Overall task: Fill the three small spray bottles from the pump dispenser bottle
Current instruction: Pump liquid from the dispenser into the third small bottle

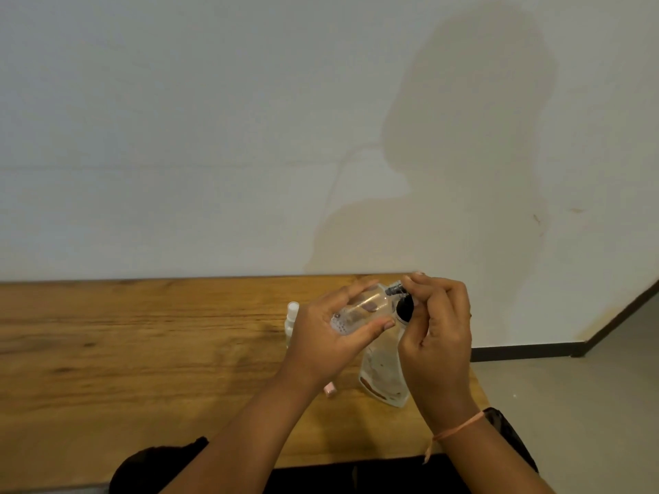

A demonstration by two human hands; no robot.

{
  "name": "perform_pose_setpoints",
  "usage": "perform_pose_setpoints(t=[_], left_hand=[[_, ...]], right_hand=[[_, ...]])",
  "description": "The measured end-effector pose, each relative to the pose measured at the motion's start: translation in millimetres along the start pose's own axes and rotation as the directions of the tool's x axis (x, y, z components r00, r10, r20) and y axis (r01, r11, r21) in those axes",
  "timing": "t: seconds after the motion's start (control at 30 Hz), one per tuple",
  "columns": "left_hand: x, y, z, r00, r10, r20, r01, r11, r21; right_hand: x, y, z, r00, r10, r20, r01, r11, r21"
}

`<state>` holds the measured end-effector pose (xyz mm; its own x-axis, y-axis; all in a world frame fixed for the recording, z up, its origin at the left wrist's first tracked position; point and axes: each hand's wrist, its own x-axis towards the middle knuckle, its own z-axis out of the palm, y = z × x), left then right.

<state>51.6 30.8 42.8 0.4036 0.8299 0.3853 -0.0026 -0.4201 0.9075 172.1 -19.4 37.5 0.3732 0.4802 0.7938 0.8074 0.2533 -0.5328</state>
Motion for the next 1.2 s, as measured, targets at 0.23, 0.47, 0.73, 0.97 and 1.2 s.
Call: perform_pose_setpoints(t=[0.23,0.47,0.73,0.97,1.2], left_hand=[[-1,3,-1,0.999,0.035,-0.006,-0.035,0.999,0.024],[2,4,-2,0.997,0.078,-0.008,-0.078,0.996,0.047],[-1,2,-1,1.0,0.006,0.011,-0.006,0.999,0.034],[1,5,-3,0.991,0.137,-0.005,-0.135,0.985,0.109],[0,0,-2,1.0,0.004,0.017,-0.004,0.999,0.049]], right_hand=[[0,-7,0,0.999,0.025,-0.034,-0.024,0.999,0.033],[4,-11,-1,0.999,0.022,-0.042,-0.021,1.0,0.021],[-1,-2,0,0.999,0.03,-0.01,-0.03,0.999,0.022],[4,-12,-2,0.998,0.034,-0.056,-0.032,0.999,0.036],[-1,0,0,1.0,0.006,0.011,-0.005,0.999,-0.053]])
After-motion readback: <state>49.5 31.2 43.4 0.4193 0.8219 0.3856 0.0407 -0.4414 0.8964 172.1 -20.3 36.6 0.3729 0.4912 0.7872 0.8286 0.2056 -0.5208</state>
